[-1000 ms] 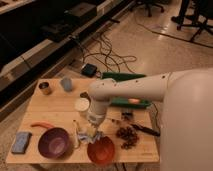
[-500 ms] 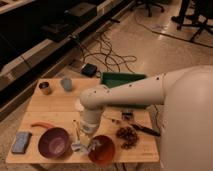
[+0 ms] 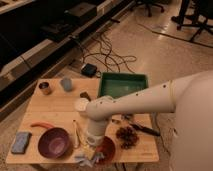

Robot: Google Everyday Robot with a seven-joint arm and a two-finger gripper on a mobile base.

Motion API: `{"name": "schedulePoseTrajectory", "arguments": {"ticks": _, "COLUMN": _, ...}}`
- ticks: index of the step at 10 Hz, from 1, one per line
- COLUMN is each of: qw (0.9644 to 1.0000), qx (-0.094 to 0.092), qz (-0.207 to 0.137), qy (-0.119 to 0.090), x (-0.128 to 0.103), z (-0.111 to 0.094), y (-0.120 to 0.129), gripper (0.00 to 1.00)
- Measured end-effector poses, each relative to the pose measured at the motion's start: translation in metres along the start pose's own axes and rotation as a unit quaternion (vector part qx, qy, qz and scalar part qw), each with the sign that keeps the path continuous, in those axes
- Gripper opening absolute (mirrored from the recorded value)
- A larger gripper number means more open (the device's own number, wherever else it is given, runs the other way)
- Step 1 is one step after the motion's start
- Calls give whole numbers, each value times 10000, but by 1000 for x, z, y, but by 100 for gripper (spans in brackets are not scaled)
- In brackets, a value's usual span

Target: Wipe red bowl with towel

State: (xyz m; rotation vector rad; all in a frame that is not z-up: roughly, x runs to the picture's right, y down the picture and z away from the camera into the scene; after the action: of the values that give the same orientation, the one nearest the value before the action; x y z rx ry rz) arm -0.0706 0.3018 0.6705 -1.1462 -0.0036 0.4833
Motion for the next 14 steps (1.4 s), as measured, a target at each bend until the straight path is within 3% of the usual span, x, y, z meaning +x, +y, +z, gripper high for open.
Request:
{"name": "schedulePoseTrajectory", "arguments": {"ticks": 5, "qw": 9989, "qx": 5, "qz": 405, "qy": -224, "x": 42, "z": -5, "y": -7, "gripper": 0}}
{"name": "schedulePoseTrajectory", "arguments": {"ticks": 10, "qw": 9972, "qx": 39, "qz": 604, "qy": -446, "x": 59, "z": -18, "y": -11, "gripper": 0}}
{"name": "schedulePoseTrajectory", "arguments": {"ticks": 14, "qw": 9953, "qx": 62, "qz": 804, "qy": -538, "x": 63, "z": -25, "y": -30, "gripper": 0}}
